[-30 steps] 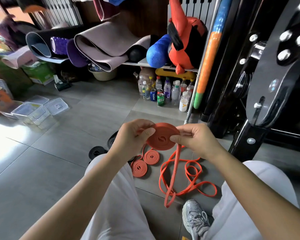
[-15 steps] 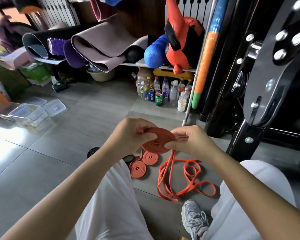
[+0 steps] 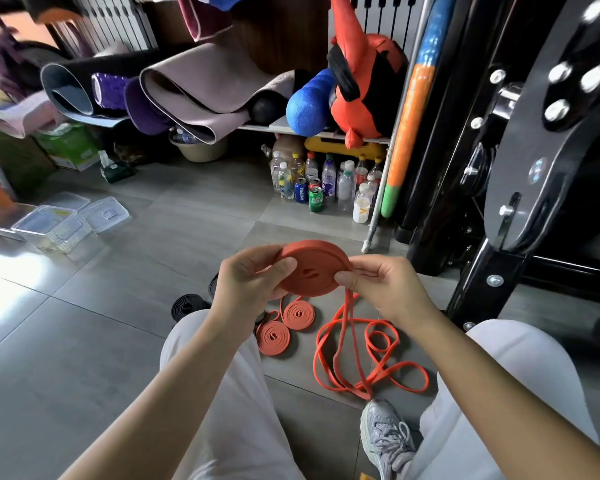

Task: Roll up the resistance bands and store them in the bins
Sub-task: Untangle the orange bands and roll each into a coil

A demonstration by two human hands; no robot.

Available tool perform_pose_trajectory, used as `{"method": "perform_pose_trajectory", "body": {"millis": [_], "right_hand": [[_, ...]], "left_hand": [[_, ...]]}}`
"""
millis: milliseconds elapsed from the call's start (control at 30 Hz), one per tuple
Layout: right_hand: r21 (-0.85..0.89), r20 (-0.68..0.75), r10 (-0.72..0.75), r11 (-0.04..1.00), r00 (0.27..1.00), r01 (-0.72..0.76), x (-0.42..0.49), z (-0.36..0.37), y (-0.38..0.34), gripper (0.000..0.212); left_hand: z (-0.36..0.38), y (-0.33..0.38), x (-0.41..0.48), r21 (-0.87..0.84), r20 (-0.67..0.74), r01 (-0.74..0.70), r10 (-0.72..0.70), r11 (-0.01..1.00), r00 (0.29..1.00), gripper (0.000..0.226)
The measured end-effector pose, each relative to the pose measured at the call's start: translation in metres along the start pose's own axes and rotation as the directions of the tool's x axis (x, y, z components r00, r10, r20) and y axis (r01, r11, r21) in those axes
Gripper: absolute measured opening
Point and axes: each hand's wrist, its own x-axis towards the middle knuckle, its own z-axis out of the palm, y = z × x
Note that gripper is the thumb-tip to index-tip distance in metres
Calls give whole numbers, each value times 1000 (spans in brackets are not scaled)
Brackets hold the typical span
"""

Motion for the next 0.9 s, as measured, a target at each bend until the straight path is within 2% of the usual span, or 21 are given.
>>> {"method": "perform_pose_trajectory", "body": {"millis": [67,133,200,300,433,500,567,667,733,767,867,900], "right_hand": [[69,-20,7,998,1000,-5,1,3,-1,28],[83,-47,12,997,999,-8,1,4,0,31],[25,-38,16,1000,999,-15,0,3,0,28],[-103,22,22,994,999,-20,-1,0,-1,24],[-319,99,25,948,995,8,2,2,-5,19],[-366,107,25,930,994,16,4,2,-9,19],[-339,98,21,941,995,14,5,2,-11,20],[-256,76,15,967,997,5,5,3,-10,27],[-257,66,19,966,998,-2,4,2,-9,26],[-298,74,24,954,997,-1,4,1,-9,22],[-475,101,36,880,994,16,6,0,-11,16],[-522,109,37,852,993,26,7,-1,-11,17]], "left_hand": [[2,-2,-2,-137,37,78,-74,988,997,12],[3,-5,-4,-150,64,100,-91,984,994,11],[1,-6,-1,53,75,15,-19,998,997,16],[-4,-3,6,396,147,-163,113,904,983,29],[-1,3,7,631,315,-304,122,714,941,21],[1,5,7,686,331,-342,143,642,933,16],[1,7,7,694,303,-339,169,635,938,14],[2,7,7,632,226,-253,138,733,964,15],[2,7,7,623,222,-222,103,750,970,14],[2,7,7,656,253,-239,90,716,963,13],[3,12,6,796,359,-344,68,498,931,26],[4,13,6,809,377,-366,70,460,923,27]]}}
